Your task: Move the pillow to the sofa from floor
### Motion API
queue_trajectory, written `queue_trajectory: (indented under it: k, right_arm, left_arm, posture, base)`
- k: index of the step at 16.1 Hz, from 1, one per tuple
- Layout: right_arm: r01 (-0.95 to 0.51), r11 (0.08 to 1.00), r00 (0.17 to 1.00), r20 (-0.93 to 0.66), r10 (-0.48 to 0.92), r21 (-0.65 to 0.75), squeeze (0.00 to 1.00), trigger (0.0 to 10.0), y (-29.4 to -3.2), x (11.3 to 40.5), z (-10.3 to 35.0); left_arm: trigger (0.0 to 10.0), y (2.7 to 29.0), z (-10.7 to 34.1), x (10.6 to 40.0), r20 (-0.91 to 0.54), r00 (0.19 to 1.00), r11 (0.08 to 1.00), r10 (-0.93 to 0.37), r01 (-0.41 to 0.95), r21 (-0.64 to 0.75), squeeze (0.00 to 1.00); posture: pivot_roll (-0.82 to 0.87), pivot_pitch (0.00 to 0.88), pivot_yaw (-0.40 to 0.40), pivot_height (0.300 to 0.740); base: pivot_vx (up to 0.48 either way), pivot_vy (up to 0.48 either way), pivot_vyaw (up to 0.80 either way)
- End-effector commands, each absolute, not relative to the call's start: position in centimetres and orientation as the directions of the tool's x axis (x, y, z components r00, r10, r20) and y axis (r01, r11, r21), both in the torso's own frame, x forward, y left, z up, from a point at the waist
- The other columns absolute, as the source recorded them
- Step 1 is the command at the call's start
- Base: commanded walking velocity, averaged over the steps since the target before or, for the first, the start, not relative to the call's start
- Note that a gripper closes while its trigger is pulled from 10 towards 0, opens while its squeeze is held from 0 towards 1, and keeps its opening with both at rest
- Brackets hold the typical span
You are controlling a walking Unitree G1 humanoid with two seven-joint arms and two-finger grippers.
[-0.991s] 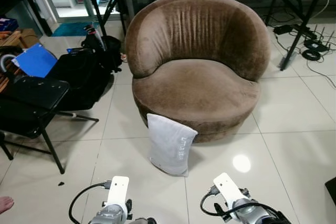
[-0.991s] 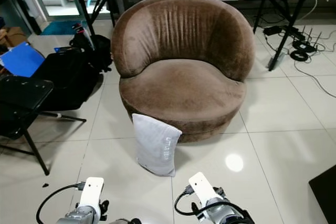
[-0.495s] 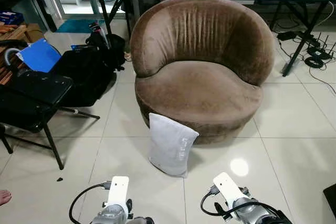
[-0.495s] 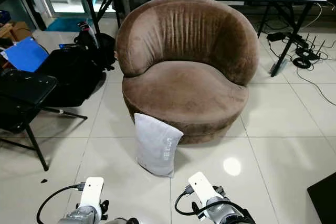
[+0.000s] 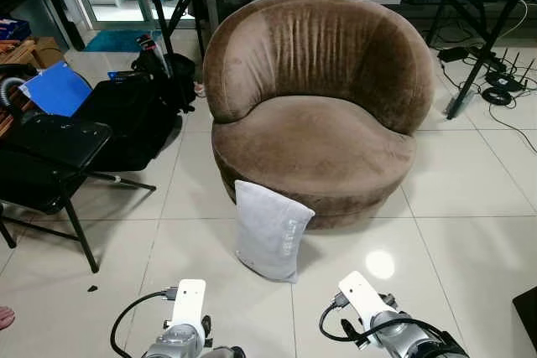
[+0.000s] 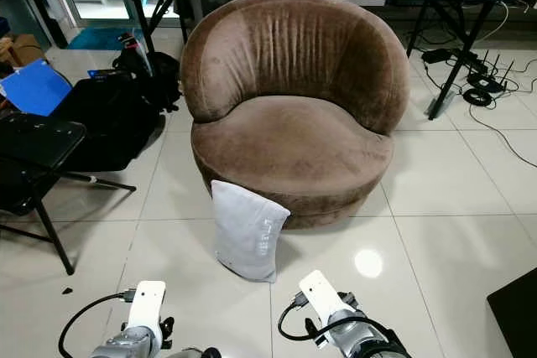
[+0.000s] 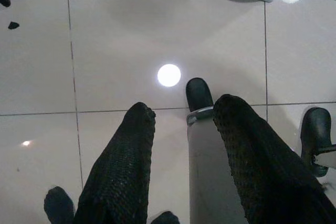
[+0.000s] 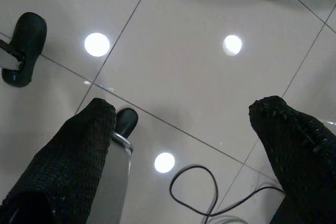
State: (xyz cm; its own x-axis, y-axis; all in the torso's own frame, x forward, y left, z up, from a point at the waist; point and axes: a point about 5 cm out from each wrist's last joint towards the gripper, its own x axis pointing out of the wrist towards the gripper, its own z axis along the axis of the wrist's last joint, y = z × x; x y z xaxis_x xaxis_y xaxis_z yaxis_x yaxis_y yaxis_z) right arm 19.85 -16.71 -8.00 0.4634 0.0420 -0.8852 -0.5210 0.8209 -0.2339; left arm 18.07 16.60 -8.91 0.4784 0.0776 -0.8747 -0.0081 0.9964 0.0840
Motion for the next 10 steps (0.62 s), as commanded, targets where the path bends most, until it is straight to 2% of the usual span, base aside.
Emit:
queue_trajectory:
  k: [1,10]
  right_arm:
    - [-0.519,0.821,0.47,-0.882,0.041,-0.238,0.0,10.0,-16.7,20.19,-7.82]
    - [-0.516,0.824,0.466,-0.884,0.041,-0.234,0.0,10.0,-16.66,20.1,-7.87]
  left_arm:
    - [10.0,16.82,-8.78,18.3,-0.869,0.487,0.996,0.085,-0.02,0.086,0.0]
    - [10.0,16.86,-8.78,18.3,-0.868,0.491,0.996,0.074,-0.001,0.084,0.0]
  posture:
    - [-0.14,0.0,0.038,0.74]
    - [-0.15,0.0,0.039,0.74]
  base:
    - [0.0,0.0,0.0]
    - [0.0,0.0,0.0]
